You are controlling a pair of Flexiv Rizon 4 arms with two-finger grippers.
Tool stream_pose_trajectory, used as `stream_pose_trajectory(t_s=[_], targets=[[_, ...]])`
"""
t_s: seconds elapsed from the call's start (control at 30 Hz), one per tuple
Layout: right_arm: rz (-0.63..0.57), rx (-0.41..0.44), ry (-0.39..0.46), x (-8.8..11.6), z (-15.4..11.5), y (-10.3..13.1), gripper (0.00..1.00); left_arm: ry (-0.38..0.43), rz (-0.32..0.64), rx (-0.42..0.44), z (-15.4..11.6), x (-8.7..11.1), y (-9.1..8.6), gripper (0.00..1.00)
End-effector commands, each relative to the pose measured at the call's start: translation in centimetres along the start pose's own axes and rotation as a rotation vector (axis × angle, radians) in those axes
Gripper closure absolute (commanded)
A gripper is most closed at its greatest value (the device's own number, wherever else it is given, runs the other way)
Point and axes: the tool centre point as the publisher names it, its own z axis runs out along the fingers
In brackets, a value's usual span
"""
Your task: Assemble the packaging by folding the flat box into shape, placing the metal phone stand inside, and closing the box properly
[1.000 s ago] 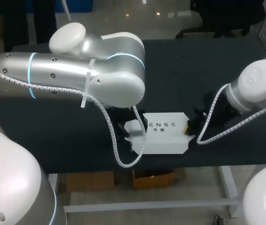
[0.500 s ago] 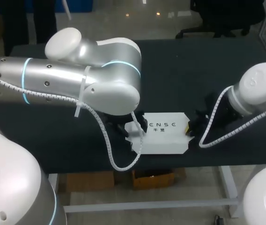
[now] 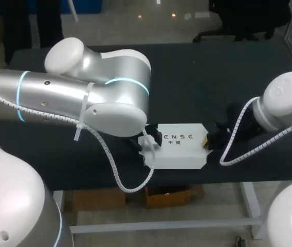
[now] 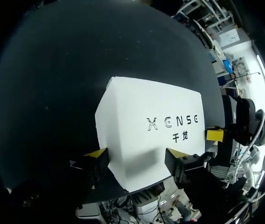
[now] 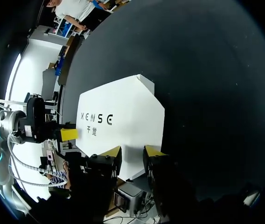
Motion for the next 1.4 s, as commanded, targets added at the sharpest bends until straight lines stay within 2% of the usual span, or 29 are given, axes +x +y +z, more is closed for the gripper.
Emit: stream_pose_trajectory(t_s=[0.03,0.33,0.9,1.13,1.23,1.4], targets=[[-0.003,-0.008,0.030,-0.5,0.5,-0.1,0.72,0.017,0.002,0.014,0.5,-0.3,0.3,0.21],[-0.006,-0.026,0.060,-0.7,0.6,-0.1,0.72,0.061,0.008,0.039,0.4,-0.8,0.5,0.22],[-0.020,-0.039,0.077,-0.2,0.7,0.0,0.71,0.082,0.018,0.035,0.5,-0.8,0.1,0.25],[-0.024,-0.045,0.087,0.0,0.8,0.1,0.72,0.107,0.008,0.007,0.6,-0.9,-0.2,0.32],[-0.025,-0.047,0.090,0.0,0.8,0.1,0.72,0.118,0.001,0.002,0.5,-1.0,-0.3,0.39],[-0.023,-0.046,0.095,0.0,0.9,0.2,0.73,0.136,-0.002,0.007,0.3,-1.3,-0.1,0.38]])
